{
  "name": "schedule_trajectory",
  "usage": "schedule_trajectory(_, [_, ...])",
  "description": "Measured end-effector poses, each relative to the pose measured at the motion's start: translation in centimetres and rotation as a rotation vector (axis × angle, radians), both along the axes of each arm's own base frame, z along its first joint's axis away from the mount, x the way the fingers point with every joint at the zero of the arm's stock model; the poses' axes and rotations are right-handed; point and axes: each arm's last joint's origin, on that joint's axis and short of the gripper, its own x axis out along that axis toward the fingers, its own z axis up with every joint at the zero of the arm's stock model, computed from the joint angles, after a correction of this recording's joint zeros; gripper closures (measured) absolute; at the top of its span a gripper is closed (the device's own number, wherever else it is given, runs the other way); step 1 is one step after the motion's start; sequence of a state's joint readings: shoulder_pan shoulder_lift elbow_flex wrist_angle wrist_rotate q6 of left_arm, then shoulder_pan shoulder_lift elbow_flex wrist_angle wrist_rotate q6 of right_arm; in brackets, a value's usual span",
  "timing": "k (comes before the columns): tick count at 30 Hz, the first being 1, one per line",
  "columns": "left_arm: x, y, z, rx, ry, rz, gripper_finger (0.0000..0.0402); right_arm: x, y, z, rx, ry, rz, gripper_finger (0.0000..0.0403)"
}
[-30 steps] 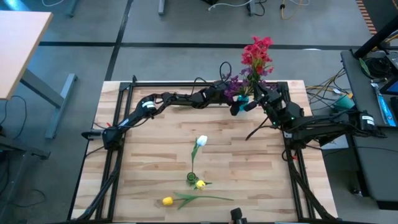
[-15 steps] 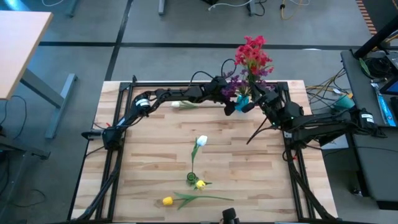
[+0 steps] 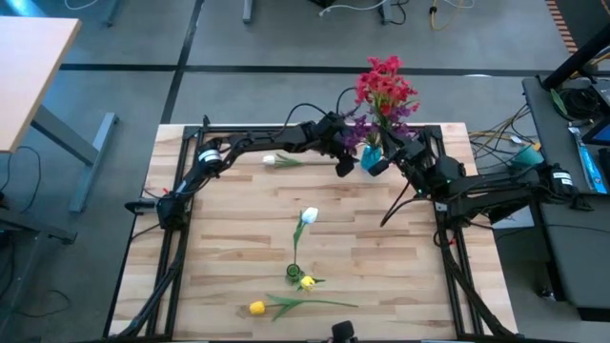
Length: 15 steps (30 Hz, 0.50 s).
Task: Sort flowers into vase by color
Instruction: Put the red flowers into the blue vase
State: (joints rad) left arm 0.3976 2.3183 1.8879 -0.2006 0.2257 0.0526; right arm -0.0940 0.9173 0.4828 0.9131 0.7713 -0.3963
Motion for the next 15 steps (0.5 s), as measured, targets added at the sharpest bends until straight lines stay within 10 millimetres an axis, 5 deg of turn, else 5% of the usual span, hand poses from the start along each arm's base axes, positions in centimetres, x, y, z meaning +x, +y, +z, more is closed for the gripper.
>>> schedule_trajectory(7, [-1.4,-0.4,0.0,-0.009,0.114,-0.018,0.0166,0.0,0.2,0.0,-0.004,0.006,0.010,0.0394])
schedule_trajectory(15, [-4.4,-1.5,2.6,0.059,0.056,0.037,0.0166,0.1,0.5,0.0,-0.004,0.006,0.030,0.0394])
